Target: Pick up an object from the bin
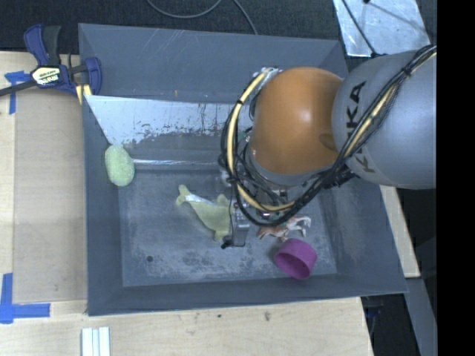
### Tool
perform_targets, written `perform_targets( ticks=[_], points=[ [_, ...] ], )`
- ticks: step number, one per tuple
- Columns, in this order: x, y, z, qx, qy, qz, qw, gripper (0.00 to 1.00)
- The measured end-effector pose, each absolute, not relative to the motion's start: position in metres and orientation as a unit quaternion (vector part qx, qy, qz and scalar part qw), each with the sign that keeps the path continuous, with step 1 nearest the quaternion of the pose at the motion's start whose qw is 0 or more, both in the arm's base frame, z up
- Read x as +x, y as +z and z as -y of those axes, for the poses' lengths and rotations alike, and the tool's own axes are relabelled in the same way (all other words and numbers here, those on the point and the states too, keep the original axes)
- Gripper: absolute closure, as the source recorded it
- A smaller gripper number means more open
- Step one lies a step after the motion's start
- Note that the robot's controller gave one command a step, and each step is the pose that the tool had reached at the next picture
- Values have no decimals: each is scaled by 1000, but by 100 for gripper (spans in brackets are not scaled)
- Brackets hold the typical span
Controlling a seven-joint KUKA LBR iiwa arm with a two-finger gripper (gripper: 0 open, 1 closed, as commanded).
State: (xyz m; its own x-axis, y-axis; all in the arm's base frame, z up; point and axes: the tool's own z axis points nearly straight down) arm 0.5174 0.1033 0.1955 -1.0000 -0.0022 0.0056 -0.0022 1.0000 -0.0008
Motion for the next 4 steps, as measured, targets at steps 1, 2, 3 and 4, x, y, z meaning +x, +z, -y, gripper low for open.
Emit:
perform_targets(
  ticks=[1, 2, 3, 4],
  points=[
    [519, 200, -103, 0, 0, 1000, -2, 0],
    [549, 146, -95, -41, -1, 999, -3, 0],
    [564, 66, -75, -70, 0, 998, 1, 0],
    [578, 71, -95, -168, 0, 986, -2, 0]
  ],
)
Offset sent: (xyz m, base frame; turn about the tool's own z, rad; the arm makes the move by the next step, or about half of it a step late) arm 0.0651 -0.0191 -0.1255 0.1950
